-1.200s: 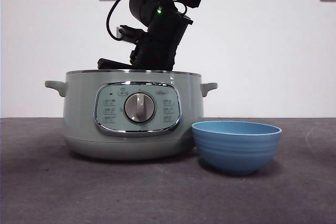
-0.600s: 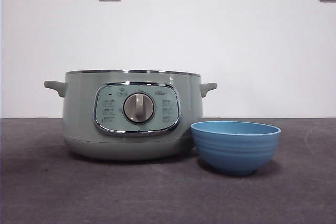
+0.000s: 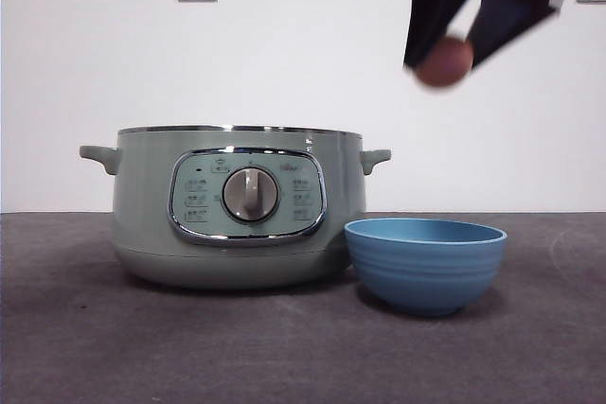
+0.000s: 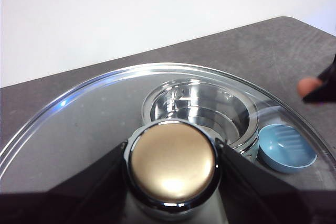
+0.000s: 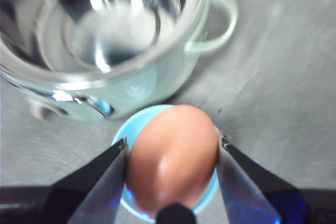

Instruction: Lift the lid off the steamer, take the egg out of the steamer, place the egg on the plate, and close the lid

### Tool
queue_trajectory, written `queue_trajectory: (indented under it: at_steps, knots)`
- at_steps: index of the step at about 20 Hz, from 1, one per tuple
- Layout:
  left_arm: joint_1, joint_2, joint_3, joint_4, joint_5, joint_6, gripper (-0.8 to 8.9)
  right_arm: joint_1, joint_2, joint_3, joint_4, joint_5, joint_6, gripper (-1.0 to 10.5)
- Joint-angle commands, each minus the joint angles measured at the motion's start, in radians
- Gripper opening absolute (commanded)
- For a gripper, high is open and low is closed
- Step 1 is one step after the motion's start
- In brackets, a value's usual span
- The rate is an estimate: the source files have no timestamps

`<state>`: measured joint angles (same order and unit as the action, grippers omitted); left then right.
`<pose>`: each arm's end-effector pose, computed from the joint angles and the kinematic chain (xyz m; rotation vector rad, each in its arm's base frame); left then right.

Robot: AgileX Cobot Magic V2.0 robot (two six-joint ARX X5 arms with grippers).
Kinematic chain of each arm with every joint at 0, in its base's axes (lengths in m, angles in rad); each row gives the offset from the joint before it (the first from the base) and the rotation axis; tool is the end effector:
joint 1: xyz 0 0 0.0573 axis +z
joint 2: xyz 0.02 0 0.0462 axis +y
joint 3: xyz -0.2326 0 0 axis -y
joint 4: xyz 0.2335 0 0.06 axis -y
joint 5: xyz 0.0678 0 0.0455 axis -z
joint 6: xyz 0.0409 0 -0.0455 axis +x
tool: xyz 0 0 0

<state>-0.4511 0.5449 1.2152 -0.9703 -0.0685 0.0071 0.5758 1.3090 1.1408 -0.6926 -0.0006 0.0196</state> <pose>0.0647 -0.0282 0.3840 0.0845 0.2904 -0.3808 0.2272 0.1475 0.2658 -0.2295 0.8413 0.5315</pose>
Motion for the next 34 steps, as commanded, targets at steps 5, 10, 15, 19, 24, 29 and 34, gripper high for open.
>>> queue_trajectory:
  at_steps: [5,10,15,19,24,29,34]
  knots:
    - [-0.001,-0.009,0.004,0.033,0.0,0.001,-0.08,0.0,0.076,-0.187,0.216,-0.027,0.032,-0.2]
    - [-0.001,-0.009,0.004,0.032,0.001,0.001,-0.08,0.001,0.214,-0.188,0.277,-0.04,0.031,-0.2]
    - [-0.001,-0.009,0.004,0.025,0.001,0.001,-0.08,0.002,0.31,-0.188,0.318,-0.054,0.032,-0.2]
    - [-0.001,-0.009,0.004,0.025,0.001,0.002,-0.08,0.002,0.345,-0.188,0.322,-0.054,0.031,-0.2]
    - [-0.001,-0.009,0.004,0.025,0.0,0.002,-0.08,0.003,0.372,-0.188,0.321,-0.054,0.025,0.0]
    - [-0.001,-0.009,0.004,0.025,0.001,0.002,-0.08,0.003,0.372,-0.188,0.313,-0.055,0.025,3.5]
    - [-0.001,-0.009,0.004,0.025,0.023,0.001,-0.08,0.003,0.37,-0.188,0.311,-0.054,0.025,3.5]
